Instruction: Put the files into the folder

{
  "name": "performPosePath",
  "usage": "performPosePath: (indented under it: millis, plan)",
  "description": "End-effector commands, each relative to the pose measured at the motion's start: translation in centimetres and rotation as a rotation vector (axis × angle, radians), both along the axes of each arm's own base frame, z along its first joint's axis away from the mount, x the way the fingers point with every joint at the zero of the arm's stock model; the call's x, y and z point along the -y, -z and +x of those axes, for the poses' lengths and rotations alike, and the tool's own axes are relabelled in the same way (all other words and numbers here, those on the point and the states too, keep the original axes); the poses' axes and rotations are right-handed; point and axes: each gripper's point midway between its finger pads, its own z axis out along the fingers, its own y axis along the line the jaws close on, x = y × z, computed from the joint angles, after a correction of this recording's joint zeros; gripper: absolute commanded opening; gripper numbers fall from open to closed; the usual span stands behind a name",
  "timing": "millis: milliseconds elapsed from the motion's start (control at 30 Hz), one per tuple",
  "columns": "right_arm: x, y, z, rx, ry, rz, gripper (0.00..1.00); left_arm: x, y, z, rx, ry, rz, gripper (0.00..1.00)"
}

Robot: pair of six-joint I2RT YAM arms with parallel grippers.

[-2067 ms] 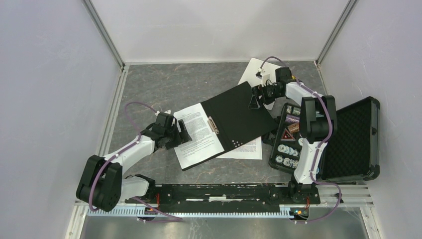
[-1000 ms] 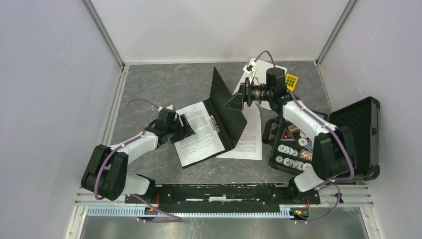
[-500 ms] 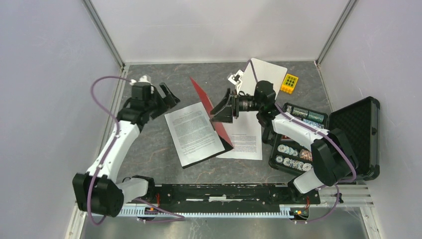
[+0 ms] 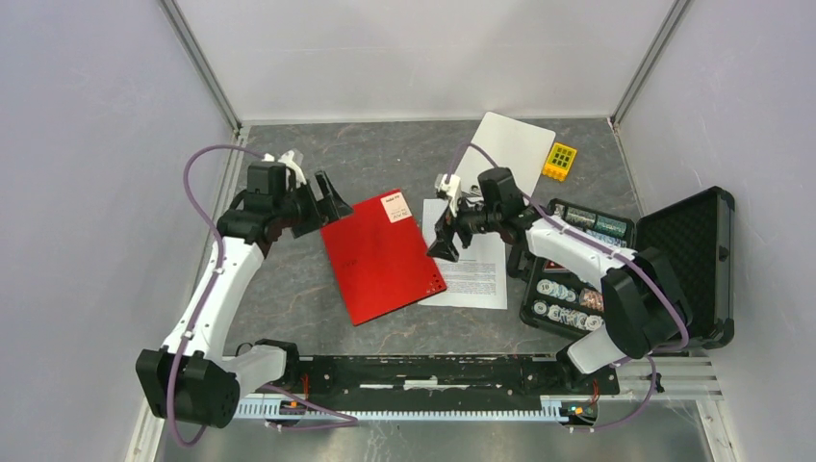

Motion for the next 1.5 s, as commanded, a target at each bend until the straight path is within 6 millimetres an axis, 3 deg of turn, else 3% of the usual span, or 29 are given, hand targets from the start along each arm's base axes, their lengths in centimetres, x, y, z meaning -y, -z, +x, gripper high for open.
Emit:
performPosePath:
  millis: [0, 200, 467, 667, 733, 900, 967, 1033, 1100, 1200, 1467]
  plan:
    - [2.3, 3.8, 1.5, 0.313, -0.071, -0.201, 0.91, 0.6, 3.5, -1.9, -0.070, 0.106, 0.020, 0.91]
    - [1.4, 6.8, -0.9, 0.522, -0.231, -0.292, 0.95, -0.1, 5.9, -3.1, -0.122, 0.129, 0.075, 1.00]
    - [2.8, 11.4, -2.2, 0.546, -0.303, -0.450, 0.93, 0.1, 7.7, -4.7, -0.123, 0.169, 0.068, 1.00]
    - [2.3, 11.8, -4.2, 0.535, -0.389, -0.441, 0.92, -0.1, 7.6, -5.0, -0.093, 0.180, 0.082, 1.00]
    - [1.9, 11.8, -4.1, 0.535, -0.387, -0.447, 0.91, -0.3, 7.5, -4.9, -0.076, 0.161, 0.091, 1.00]
    - [0.7, 12.3, -3.2, 0.488, -0.325, -0.453, 0.77, -1.1, 7.0, -4.8, -0.048, 0.124, 0.123, 1.00]
    - [-0.3, 11.9, -3.1, 0.477, -0.309, -0.402, 0.70, -1.5, 6.6, -4.7, -0.027, 0.105, 0.140, 1.00]
    - [-1.9, 10.9, -2.6, 0.474, -0.255, -0.319, 0.52, -1.6, 6.4, -4.5, -0.015, 0.099, 0.142, 1.00]
    - [-3.6, 9.8, -1.9, 0.458, -0.185, -0.239, 0.42, -2.1, 6.5, -4.4, -0.028, 0.081, 0.162, 1.00]
    - [-6.1, 8.8, -1.0, 0.425, -0.094, -0.140, 0.39, -3.4, 6.6, -4.3, -0.039, 0.024, 0.215, 1.00]
    - [-11.7, 8.9, 0.8, 0.247, 0.070, 0.004, 0.41, -5.9, 6.7, -4.3, -0.048, -0.102, 0.299, 1.00]
